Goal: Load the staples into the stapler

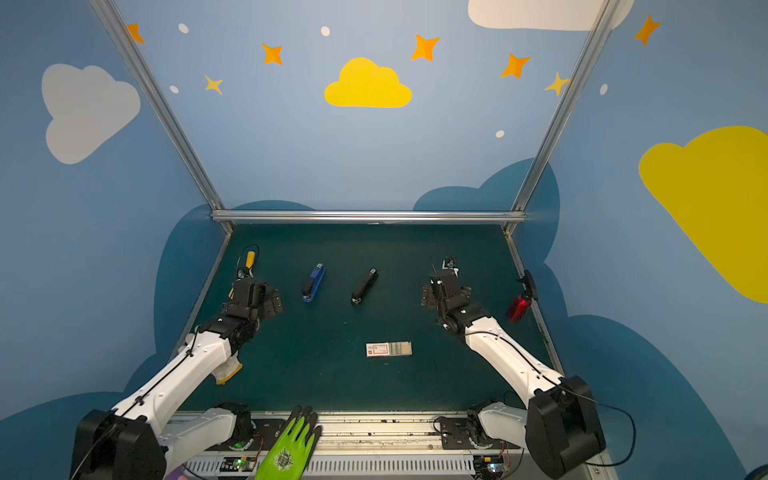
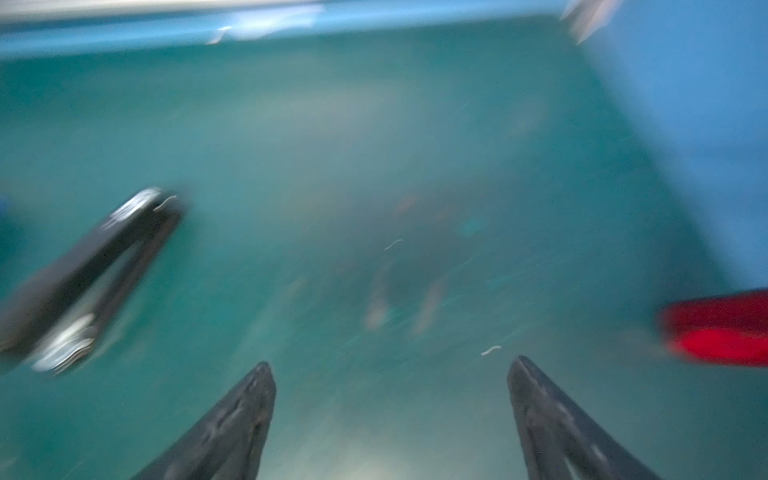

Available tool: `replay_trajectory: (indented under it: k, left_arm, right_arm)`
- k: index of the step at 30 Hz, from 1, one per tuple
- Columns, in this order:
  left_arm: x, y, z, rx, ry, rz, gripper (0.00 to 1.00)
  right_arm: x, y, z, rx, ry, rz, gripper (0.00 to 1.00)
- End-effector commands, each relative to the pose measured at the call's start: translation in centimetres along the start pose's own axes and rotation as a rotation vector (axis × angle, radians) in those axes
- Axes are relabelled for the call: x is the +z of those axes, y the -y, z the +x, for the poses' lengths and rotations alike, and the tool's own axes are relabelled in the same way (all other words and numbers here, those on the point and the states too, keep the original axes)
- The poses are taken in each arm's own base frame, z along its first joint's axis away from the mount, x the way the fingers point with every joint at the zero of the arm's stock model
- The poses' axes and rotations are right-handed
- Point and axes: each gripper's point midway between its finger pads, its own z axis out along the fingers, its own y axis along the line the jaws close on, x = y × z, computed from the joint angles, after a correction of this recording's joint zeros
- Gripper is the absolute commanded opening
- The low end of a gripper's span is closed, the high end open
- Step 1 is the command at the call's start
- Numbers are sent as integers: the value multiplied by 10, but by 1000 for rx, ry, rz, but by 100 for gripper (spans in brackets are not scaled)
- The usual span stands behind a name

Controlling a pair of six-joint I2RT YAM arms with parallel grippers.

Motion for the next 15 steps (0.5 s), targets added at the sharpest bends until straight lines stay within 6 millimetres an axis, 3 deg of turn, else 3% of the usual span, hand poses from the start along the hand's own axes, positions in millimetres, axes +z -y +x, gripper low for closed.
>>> replay_trajectory:
  k: [1,4,8,12,15]
  left_arm:
    - [10,-17,-32,-33,201,-58,99]
    - [35,-28,-26,-91,173,-82,99]
    - [61,-20,-21,-73,216,-68,99]
    - [71,-9,-12,-58,288,-13,99]
    - [75,-3,-4,-60,319,12,99]
  right_arm:
    - [-1,50,-11,-46,228,242,89]
    - [9,72,1,-33,258,295,89]
    - [34,86,24,-45,106,347,89]
    - [45,76,11,-61,204,276,89]
    - [63,66,17,-107,205,145,89]
